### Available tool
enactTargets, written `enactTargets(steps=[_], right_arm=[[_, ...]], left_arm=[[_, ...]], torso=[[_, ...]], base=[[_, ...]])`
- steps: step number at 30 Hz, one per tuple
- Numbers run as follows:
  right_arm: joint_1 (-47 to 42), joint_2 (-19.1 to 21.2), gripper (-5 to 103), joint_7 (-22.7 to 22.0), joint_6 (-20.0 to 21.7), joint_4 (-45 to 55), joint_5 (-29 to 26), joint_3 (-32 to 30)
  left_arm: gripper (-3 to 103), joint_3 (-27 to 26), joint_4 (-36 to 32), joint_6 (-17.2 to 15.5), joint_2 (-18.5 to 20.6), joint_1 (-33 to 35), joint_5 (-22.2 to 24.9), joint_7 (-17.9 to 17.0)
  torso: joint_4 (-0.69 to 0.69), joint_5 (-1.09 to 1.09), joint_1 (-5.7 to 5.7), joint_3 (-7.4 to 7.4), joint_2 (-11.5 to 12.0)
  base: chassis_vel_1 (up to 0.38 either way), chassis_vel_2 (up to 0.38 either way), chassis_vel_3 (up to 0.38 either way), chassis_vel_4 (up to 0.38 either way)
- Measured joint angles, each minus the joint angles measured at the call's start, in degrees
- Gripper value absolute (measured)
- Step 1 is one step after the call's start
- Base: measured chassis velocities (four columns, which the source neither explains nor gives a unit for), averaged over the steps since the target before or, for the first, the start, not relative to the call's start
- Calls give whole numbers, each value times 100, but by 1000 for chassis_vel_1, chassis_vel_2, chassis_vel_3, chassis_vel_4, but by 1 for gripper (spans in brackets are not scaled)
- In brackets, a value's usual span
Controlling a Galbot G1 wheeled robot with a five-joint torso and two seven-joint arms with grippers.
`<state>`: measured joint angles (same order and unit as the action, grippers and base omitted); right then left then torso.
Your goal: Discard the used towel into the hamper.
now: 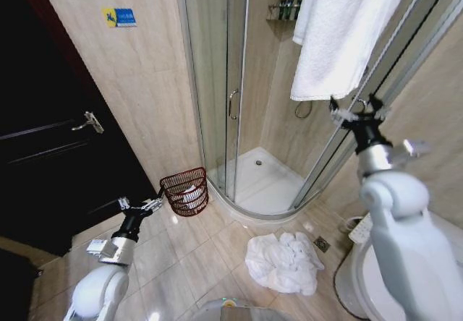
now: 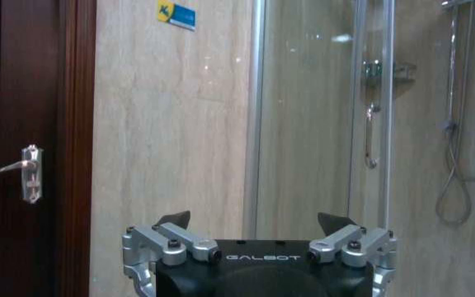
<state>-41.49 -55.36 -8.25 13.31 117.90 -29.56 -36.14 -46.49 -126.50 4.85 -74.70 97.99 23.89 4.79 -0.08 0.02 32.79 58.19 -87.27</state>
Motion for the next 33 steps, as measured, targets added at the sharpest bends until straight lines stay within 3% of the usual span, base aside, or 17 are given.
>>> enactTargets(steps=[9, 27, 33], right_arm=[[1196, 589, 100, 16, 234, -303, -526, 516], [3496, 1072, 100, 73, 339, -1315, -793, 1966], [4812, 1053, 100, 57, 486, -2160, -1063, 2695]], left_arm=[[100, 188, 117, -2, -48, -69, -105, -68], [100, 128, 282, 153, -138, -81, -92, -54], [100, 41, 288, 205, -140, -81, -21, -31]], torso=[[-3, -1, -4, -2, 2], [-3, -3, -4, -4, 5], [-2, -1, -4, -4, 6]], base=[[0, 0, 0, 0], [0, 0, 0, 0], [0, 0, 0, 0]])
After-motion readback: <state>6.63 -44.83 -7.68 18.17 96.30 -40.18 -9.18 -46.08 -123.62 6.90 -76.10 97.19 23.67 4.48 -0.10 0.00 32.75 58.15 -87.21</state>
